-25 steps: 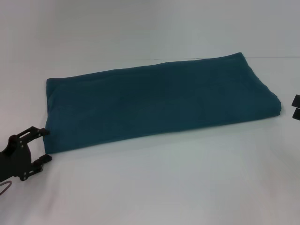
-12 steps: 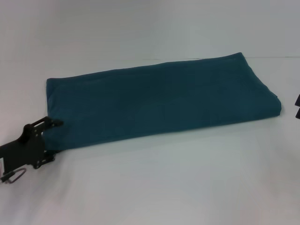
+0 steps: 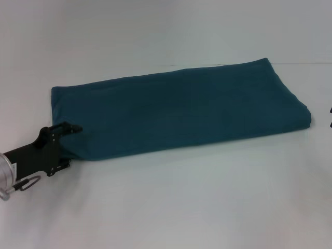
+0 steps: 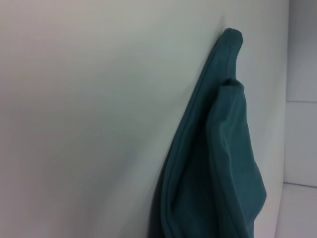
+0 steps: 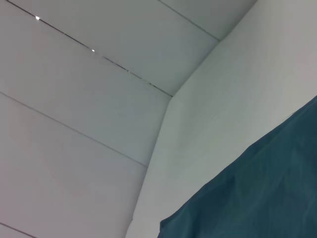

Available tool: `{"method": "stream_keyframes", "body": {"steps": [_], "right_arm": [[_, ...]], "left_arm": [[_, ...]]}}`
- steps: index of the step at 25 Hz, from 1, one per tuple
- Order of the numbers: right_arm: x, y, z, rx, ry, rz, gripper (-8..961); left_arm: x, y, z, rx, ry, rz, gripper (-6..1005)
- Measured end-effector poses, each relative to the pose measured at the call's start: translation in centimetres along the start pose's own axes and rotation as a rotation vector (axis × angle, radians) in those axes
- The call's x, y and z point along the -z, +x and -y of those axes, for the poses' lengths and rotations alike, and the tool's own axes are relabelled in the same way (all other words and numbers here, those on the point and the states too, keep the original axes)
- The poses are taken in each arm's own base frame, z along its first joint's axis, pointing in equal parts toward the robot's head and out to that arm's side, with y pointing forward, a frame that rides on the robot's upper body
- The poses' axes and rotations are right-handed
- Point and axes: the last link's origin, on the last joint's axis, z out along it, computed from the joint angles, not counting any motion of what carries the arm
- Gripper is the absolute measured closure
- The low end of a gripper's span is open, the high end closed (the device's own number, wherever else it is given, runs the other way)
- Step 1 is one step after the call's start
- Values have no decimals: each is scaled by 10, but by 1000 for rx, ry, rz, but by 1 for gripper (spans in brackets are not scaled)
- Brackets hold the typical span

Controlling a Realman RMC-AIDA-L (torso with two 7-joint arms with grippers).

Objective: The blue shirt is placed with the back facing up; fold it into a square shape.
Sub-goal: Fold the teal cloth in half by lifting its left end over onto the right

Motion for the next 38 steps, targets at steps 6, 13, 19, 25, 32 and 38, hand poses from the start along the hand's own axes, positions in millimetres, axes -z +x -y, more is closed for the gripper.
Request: {"method": "stream_keyframes", "body": {"steps": [6,13,19,25,32,38], "right_arm": [[0,1,0,-8,-5,1,95],[0,3,1,-14,-3,3,95],[0,2,3,-14,9,7,95],[0,2,4,-19,12,9,96],[3,-1,5,-47,17,30,96],[3,-2,9,-62,44,28,96]], "left_arm": [[1,-2,1,-25,1,4,246],[3,-1,2,-47,-3,2,506],[4,0,0,-117,-10,0,775],[11,11,-5,-296,-23,-26,972],[45,36,2,-383,33,-118,972],[69,57,11,-456,147,-186,972]]}}
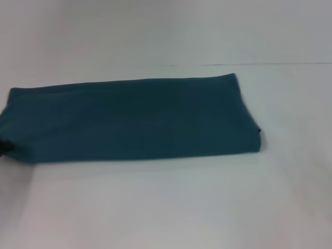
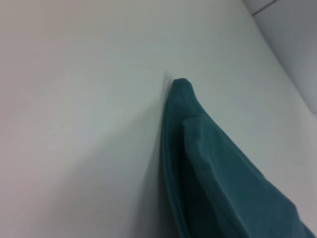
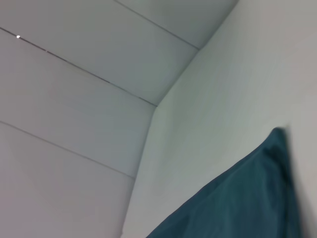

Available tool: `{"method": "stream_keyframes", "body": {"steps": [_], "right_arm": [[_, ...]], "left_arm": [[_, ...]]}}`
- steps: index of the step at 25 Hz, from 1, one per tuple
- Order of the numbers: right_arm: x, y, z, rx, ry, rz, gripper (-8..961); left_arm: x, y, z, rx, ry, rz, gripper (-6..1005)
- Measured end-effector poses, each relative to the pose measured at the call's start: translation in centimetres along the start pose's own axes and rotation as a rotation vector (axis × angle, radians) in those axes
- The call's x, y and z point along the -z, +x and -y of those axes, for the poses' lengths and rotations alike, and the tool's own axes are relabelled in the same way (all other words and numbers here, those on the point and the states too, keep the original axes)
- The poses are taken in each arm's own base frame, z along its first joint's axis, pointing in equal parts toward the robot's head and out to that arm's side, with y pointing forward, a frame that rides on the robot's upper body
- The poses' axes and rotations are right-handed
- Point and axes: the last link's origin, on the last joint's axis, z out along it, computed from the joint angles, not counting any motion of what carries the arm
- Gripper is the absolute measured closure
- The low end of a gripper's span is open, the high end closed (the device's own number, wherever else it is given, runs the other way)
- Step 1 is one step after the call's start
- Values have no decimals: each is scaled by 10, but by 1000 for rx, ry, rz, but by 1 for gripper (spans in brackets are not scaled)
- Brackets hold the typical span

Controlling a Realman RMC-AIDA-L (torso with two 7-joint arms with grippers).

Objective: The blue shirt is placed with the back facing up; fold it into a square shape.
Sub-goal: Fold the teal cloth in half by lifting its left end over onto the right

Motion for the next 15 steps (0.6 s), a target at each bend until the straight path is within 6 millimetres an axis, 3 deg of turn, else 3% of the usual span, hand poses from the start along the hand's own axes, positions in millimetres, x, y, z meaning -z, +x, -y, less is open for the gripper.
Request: {"method": "stream_keyframes", "body": {"steps": [5,15], "right_arm": [[0,1,2,-10,8,2,96],[-1,1,3,-13,18,9,95]], "left_arm": [[-1,6,-14,-70,-65,-3,973],[-4,13,-103,-180,-452,102,973]]}}
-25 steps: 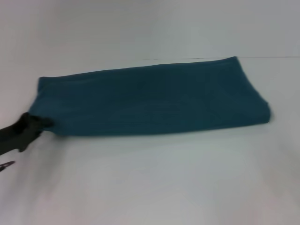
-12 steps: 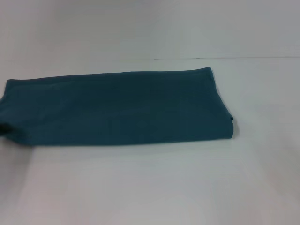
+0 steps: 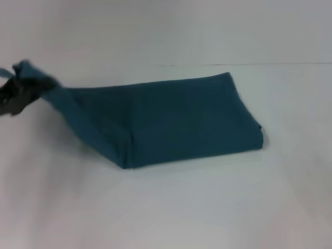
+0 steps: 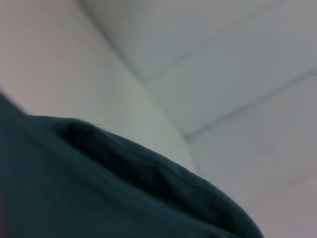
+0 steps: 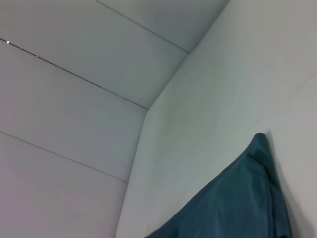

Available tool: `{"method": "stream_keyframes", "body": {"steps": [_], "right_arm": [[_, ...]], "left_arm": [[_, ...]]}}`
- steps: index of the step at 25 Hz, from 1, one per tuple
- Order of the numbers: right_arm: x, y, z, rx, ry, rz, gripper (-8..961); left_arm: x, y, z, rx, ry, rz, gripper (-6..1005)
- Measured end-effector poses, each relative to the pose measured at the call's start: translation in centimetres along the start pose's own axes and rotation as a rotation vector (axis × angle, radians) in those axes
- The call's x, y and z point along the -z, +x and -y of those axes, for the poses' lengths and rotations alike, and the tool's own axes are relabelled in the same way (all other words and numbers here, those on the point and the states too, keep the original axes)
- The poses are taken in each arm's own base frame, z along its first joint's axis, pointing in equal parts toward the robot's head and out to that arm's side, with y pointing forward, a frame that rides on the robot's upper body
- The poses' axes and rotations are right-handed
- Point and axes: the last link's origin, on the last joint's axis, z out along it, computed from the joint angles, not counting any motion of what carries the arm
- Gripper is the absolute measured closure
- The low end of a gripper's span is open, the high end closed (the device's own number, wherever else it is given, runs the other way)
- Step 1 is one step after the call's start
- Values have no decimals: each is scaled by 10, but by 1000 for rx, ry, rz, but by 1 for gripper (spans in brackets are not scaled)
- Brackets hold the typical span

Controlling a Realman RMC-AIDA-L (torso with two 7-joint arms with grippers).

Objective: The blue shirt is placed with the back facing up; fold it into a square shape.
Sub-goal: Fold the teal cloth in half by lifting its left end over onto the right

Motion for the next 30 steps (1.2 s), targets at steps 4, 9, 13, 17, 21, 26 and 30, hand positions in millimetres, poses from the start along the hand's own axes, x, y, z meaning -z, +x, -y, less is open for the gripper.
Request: {"method": "stream_keyframes", "body": {"steps": [4,9,13,17,21,26,30], "right_arm": [[-3,2,-1,2,-5,-5,95],[-6,2,-1,6,-5,-17,95],[-7,3,0,2,-2,-17,95],[-8,4,2,-1,7,-18,95],[-10,5,2,-1,11,-26,95],[-11,6,4,-6,26,-34,95],[-12,8,6,-12,33,-34,96]], "left_arm": [[-25,7,-24,-47,-65,60,973],[-67,1,-55,-109,-134,159,972],[-98,-10,-74,-140,-163,211,972],[-130,-24,-89,-170,-160,243,972],[-166,-48,-95,-190,-124,304,973],[-201,-69,-95,-235,-54,310,973],[-215,-81,-99,-276,-49,320,973]]}}
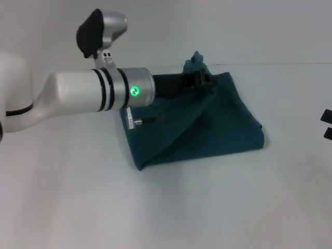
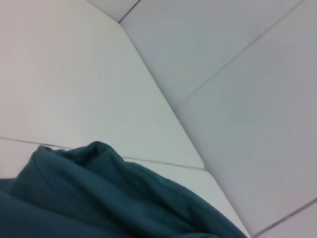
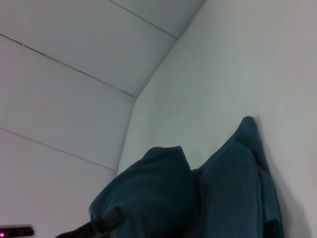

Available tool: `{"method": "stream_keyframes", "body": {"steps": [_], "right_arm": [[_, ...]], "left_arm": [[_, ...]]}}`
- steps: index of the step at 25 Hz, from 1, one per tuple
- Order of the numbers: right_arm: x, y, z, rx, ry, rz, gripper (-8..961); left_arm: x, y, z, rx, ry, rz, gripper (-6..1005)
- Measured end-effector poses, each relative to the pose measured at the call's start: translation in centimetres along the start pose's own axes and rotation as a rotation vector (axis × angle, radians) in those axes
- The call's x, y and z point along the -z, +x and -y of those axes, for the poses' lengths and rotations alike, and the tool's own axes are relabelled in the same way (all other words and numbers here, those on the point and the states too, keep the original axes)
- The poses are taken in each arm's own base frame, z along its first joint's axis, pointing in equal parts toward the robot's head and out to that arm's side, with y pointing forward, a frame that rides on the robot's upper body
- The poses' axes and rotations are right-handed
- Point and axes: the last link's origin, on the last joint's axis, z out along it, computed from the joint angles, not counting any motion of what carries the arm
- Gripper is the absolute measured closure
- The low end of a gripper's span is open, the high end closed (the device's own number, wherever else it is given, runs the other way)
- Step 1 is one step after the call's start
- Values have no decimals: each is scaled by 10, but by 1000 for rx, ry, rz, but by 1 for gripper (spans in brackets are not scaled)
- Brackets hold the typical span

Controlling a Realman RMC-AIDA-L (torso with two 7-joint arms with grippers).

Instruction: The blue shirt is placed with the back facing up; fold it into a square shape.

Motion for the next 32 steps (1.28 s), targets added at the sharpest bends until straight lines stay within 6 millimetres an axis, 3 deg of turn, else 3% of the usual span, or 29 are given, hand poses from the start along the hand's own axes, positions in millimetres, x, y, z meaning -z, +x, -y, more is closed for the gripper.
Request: {"method": "stream_keyframes", "body": {"steps": [5,13,15,18,21,24,28,32], "right_arm": [[0,0,2,0,13,-2,96],[-3,-1,4,4,33,-8,96],[-4,-1,4,5,38,-8,96],[-4,-1,6,10,56,-19,96],[-4,-5,7,28,76,-27,96],[-6,-14,2,75,89,-49,96],[-14,-38,-22,201,84,-125,96],[-40,-65,-54,295,118,-214,95]], "left_arm": [[-9,-8,-9,-48,-17,58,971],[-14,-8,-20,-138,-40,79,872],[-12,-6,-22,-149,-62,63,796],[16,6,-15,-75,-155,-104,681],[51,7,13,136,-155,-241,580],[87,-8,44,350,-137,-291,479],[127,-33,64,462,-159,-298,213],[148,-50,69,484,-174,-270,102]]}}
